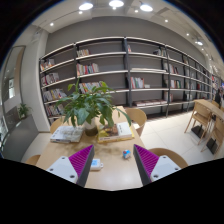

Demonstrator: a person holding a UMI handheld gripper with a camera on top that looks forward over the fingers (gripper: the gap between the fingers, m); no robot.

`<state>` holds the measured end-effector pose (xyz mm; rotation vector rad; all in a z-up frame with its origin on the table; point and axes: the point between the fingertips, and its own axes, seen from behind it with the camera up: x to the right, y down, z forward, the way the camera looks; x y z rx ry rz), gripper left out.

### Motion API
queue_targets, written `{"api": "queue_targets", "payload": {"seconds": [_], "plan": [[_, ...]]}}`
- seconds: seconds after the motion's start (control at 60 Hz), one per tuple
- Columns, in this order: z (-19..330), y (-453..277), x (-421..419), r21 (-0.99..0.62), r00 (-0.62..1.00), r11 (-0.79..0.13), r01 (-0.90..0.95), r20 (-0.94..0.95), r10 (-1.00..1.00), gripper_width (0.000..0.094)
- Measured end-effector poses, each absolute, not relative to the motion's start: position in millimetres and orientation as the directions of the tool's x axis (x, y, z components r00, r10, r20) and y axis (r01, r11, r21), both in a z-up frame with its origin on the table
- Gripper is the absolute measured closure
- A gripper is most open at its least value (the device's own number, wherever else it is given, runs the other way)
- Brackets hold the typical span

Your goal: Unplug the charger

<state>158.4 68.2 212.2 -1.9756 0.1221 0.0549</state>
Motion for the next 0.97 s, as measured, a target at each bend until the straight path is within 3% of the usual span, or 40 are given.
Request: {"api": "queue_targets", "payload": {"seconds": [0.15,0.417,0.967], "plan": [[213,-14,107,-0.895,0.992,-0.429,-0.123,-0.116,-0.043,0.0156],[173,-125,32,-0.856,0.997,-0.514,-0.052,-0.070,0.015,0.0156],[186,-170,-4,-0.863,0.997,-0.505,0.002,-0.040,0.071,0.0147]]}}
